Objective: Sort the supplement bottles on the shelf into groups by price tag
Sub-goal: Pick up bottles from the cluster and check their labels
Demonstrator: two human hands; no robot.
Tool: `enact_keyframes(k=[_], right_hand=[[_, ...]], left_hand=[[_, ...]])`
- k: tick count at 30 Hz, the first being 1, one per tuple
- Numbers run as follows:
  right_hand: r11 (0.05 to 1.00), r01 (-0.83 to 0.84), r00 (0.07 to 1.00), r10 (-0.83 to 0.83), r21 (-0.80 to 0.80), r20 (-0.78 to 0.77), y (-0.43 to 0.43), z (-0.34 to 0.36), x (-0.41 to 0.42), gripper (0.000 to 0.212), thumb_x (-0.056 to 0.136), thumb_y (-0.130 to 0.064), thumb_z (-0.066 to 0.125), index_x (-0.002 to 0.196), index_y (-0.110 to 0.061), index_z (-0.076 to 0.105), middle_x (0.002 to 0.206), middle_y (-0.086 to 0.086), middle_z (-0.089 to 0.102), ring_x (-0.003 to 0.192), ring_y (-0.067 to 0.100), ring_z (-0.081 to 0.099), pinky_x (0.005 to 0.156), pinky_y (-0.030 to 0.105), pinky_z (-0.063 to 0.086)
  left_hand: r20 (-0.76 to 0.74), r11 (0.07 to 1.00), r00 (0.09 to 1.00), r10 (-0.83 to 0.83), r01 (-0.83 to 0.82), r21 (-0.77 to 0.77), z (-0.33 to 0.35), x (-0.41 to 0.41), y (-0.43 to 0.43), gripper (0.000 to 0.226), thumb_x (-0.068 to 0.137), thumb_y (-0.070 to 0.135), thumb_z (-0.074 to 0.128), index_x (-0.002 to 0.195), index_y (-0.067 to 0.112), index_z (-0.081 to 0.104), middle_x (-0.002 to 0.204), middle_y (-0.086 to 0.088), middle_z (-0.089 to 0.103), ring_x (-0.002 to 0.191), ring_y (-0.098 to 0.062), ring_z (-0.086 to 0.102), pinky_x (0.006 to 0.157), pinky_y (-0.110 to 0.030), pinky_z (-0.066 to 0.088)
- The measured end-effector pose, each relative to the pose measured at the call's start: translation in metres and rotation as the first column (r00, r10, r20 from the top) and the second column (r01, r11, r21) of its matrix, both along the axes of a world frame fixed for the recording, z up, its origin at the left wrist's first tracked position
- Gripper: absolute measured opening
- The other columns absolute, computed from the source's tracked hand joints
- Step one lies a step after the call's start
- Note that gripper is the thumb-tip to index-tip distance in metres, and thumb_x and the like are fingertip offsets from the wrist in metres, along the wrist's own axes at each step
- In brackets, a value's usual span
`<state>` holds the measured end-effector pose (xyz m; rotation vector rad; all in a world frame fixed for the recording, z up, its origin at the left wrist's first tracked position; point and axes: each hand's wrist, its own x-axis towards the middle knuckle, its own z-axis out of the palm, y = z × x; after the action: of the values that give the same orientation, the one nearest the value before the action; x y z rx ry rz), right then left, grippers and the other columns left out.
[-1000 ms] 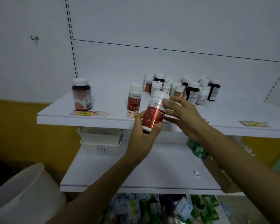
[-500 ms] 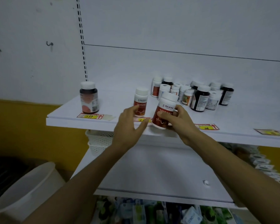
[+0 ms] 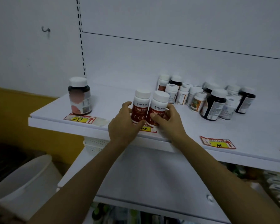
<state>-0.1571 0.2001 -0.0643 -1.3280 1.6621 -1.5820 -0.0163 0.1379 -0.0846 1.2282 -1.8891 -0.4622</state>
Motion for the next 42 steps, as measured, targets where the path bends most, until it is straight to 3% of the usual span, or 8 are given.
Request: enact_keyframes(k=[4, 9, 15, 25, 31, 35, 39, 42], right_hand=[[0.999, -0.005, 0.991, 0.011, 0.047, -0.132, -0.004, -0.007, -0.004, 0.064, 0.077, -0.017, 0.075, 0.132, -0.019, 0.042, 0.127, 0.003, 0.058, 0.113, 0.019, 0.057, 0.097, 0.039, 0.05], [0.999, 0.007, 0.987, 0.0, 0.045, -0.158, -0.007, -0.008, -0.003, 0.065, 0.08, -0.018, 0.073, 0.137, -0.017, 0.04, 0.133, 0.005, 0.056, 0.118, 0.022, 0.056, 0.1, 0.045, 0.048], [0.999, 0.03, 0.984, -0.022, 0.043, -0.175, -0.007, -0.008, -0.001, 0.066, 0.081, -0.018, 0.072, 0.138, -0.017, 0.039, 0.134, 0.004, 0.056, 0.118, 0.021, 0.056, 0.1, 0.044, 0.048], [0.995, 0.063, 0.988, -0.051, 0.079, -0.144, -0.004, -0.001, 0.005, 0.063, 0.081, -0.016, 0.072, 0.136, -0.016, 0.041, 0.135, 0.005, 0.055, 0.12, 0.022, 0.055, 0.103, 0.037, 0.045], [0.987, 0.05, 0.997, -0.041, 0.152, -0.063, 0.013, 0.012, 0.003, 0.092, 0.076, -0.02, 0.077, 0.149, -0.017, 0.021, 0.151, 0.011, 0.036, 0.137, 0.025, 0.038, 0.111, 0.042, 0.035], [0.982, 0.11, 0.988, -0.091, 0.153, -0.127, 0.039, 0.014, -0.004, 0.079, 0.079, -0.02, 0.074, 0.145, -0.016, 0.031, 0.145, 0.011, 0.042, 0.13, 0.023, 0.044, 0.109, 0.04, 0.038], [0.981, 0.144, 0.981, -0.125, 0.127, -0.147, 0.066, 0.017, -0.021, 0.065, 0.08, -0.02, 0.073, 0.137, -0.014, 0.042, 0.134, 0.01, 0.051, 0.119, 0.019, 0.051, 0.102, 0.035, 0.044], [0.978, 0.193, 0.971, -0.177, 0.085, -0.163, 0.08, 0.025, -0.045, 0.056, 0.082, -0.02, 0.072, 0.132, -0.013, 0.048, 0.127, 0.008, 0.056, 0.111, 0.018, 0.055, 0.095, 0.03, 0.046]], left_hand=[[-0.021, 0.997, 0.999, 0.026, -0.027, -0.066, -0.004, -0.001, 0.0, 0.077, 0.075, 0.051, 0.068, 0.136, 0.021, 0.034, 0.13, 0.0, 0.058, 0.111, -0.02, 0.061, 0.085, -0.033, 0.05], [-0.03, 0.991, 0.999, 0.03, -0.033, -0.129, -0.007, -0.001, 0.002, 0.073, 0.075, 0.047, 0.069, 0.135, 0.02, 0.039, 0.128, 0.0, 0.06, 0.111, -0.02, 0.061, 0.085, -0.031, 0.048], [-0.037, 0.985, 0.999, 0.03, -0.036, -0.168, -0.009, -0.001, 0.003, 0.068, 0.077, 0.046, 0.067, 0.135, 0.021, 0.04, 0.127, 0.002, 0.06, 0.11, -0.02, 0.06, 0.083, -0.031, 0.047], [0.027, 0.993, 1.0, -0.012, 0.015, -0.12, -0.005, 0.003, 0.007, 0.065, 0.083, 0.049, 0.06, 0.138, 0.021, 0.036, 0.132, 0.001, 0.056, 0.117, -0.021, 0.056, 0.092, -0.035, 0.045], [0.026, 0.996, 0.998, -0.061, 0.063, -0.064, -0.002, 0.009, 0.009, 0.078, 0.083, 0.049, 0.059, 0.144, 0.018, 0.024, 0.146, -0.002, 0.042, 0.13, -0.022, 0.044, 0.103, -0.041, 0.039], [-0.084, 0.987, 0.993, -0.078, 0.065, -0.15, 0.001, 0.013, 0.026, 0.069, 0.087, 0.036, 0.059, 0.144, 0.016, 0.026, 0.15, -0.005, 0.033, 0.137, -0.022, 0.031, 0.11, -0.039, 0.03], [-0.016, 0.907, 0.972, -0.233, 0.211, -0.364, 0.006, -0.007, 0.061, 0.058, 0.083, 0.022, 0.061, 0.136, 0.01, 0.04, 0.139, -0.01, 0.046, 0.127, -0.025, 0.043, 0.106, -0.037, 0.037], [0.044, 0.863, 0.939, -0.342, 0.333, -0.38, 0.014, -0.037, 0.082, 0.053, 0.084, 0.025, 0.056, 0.134, 0.014, 0.042, 0.137, -0.004, 0.048, 0.125, -0.018, 0.042, 0.104, -0.027, 0.034]])
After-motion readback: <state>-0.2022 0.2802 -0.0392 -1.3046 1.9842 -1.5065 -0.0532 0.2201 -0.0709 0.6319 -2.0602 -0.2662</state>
